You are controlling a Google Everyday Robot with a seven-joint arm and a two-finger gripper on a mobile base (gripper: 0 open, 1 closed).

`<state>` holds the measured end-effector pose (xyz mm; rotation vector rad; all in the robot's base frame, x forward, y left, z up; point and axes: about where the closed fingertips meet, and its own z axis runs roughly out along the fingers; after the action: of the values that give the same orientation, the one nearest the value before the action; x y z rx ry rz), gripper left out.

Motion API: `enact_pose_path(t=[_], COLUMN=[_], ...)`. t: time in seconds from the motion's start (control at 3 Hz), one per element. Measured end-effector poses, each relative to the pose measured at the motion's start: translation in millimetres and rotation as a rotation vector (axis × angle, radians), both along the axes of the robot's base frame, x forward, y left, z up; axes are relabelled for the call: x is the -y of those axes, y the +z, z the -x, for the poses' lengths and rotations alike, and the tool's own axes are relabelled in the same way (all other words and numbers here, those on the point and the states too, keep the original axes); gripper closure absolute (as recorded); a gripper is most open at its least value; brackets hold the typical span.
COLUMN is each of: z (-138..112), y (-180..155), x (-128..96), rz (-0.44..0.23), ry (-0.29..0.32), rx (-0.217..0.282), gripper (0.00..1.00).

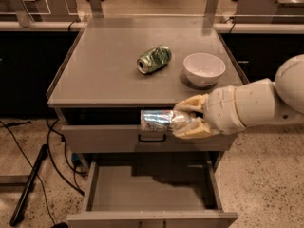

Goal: Pick redbull can from middle drawer and place on counter

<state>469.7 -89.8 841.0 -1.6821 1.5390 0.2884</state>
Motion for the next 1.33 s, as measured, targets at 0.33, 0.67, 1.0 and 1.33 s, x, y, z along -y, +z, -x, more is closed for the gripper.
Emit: enact_pose_path(t=[0.33,0.67,1.0,1.33], z=[-38.3,-72.4,-103.0,-118.8], y=[8.2,11.0,14.0,14.6], x=[-6.4,-10.3,-12.2,-13.5], rz=[0.049,0.089,0.114,0.117], ry=[-0.070,-0.132,-0.180,-0.197], rx=[0.012,-0.004,-0.030,-0.047], gripper=[1.00,1.00,1.00,1.00])
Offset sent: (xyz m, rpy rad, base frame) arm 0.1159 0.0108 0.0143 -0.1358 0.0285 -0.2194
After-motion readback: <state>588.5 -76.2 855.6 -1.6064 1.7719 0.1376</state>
